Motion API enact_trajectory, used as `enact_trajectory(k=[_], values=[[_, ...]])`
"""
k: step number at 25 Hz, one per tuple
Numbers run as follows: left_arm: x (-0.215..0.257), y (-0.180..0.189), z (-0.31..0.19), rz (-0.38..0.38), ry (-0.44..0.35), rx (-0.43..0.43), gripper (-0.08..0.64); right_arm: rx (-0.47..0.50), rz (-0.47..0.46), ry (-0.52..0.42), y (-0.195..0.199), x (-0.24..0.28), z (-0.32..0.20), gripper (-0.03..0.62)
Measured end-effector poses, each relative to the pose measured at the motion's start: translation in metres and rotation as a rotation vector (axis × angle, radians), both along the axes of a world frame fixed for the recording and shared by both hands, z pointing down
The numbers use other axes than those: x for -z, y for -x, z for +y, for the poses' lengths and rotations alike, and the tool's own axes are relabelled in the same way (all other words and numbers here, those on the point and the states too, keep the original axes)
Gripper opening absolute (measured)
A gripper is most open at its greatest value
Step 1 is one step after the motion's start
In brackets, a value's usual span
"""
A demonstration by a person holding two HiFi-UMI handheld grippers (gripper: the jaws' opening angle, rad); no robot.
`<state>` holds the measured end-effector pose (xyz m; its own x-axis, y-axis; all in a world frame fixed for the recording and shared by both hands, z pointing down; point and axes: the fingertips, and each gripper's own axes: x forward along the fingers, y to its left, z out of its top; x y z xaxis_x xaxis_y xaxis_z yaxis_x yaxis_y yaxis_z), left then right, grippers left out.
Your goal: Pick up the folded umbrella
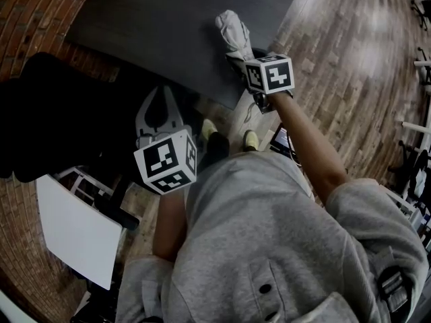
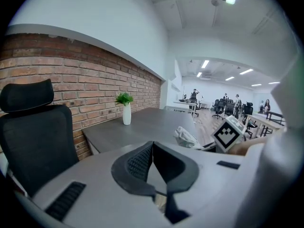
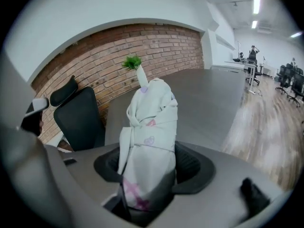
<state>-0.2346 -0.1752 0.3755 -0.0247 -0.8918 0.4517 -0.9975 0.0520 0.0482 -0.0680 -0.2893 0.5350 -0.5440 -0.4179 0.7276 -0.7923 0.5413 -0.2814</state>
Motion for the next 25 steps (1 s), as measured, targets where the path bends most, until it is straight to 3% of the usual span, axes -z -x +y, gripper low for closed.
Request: enact_trajectory(k=[6,25], values=[[0.009,-0.032,0.005,-0.008,-0.02,-0.028,0.014,-0.002,-0.085,-0.127,-0.028,0.064,-0.002,0.265],[0.041,-0.12,0.044,-0.056,-0.073,-0.051,0.014,0.002,-0.393,-0.396,-0.124,0.223,0.059,0.265]])
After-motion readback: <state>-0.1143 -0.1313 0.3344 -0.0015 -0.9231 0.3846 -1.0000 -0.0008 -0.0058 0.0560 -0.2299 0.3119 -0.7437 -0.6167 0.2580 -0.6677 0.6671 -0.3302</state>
